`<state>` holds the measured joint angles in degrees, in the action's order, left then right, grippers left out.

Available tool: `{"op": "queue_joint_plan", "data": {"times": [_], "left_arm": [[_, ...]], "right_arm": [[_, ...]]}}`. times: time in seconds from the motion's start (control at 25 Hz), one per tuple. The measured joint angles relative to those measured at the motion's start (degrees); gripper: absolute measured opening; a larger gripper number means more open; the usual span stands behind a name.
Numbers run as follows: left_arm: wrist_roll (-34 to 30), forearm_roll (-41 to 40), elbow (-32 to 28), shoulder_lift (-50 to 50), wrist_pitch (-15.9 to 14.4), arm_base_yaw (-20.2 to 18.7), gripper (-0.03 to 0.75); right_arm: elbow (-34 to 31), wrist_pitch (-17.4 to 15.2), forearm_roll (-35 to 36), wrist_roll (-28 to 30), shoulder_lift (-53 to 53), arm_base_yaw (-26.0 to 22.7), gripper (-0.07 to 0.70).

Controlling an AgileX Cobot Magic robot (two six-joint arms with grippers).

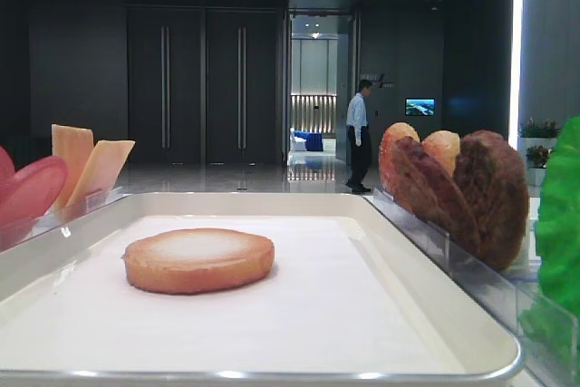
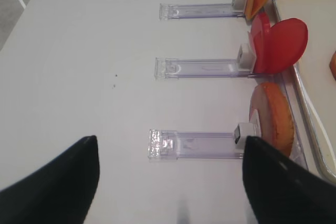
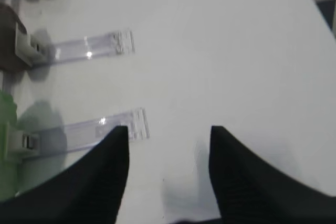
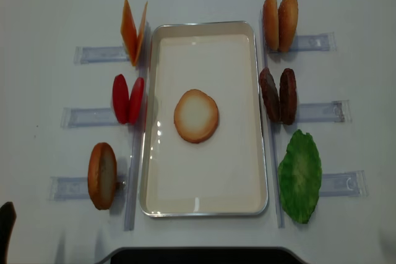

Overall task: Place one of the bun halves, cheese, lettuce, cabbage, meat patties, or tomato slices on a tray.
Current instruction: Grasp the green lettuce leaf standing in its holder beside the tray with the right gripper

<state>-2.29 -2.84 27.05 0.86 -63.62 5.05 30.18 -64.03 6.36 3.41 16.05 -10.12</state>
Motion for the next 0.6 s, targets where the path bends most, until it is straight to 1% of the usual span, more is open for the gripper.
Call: {"op": "queue_joint_plan", "data": {"times": [0.12,0.24,0.36,0.44,0.6], "left_arm": [[0.00,0.00,0.00,0.00,0.00,0.00,0.652],[-0.04,0.00,0.00,0.00,0.00,0.00,0.652],[-0.04,0.00,0.00,0.00,0.00,0.00,0.652],[-0.04,0.00,0.00,0.00,0.00,0.00,0.652],[-0.04,0.00,0.00,0.00,0.00,0.00,0.652]], "right_arm": [[0.71,0.05,0.53,-0.65,11.04,1.45,0.340],[2.77,-0.31,0.71,-0.85,21.42,2.22,0.340],[5.41,-1.18,0.71,-0.99,28.35,2.61,0.340],[7.22,-2.37,0.71,-1.11,32.84,2.68,0.340],[10.67,-4.09,0.71,-1.30,36.29,2.68,0.340]]}}
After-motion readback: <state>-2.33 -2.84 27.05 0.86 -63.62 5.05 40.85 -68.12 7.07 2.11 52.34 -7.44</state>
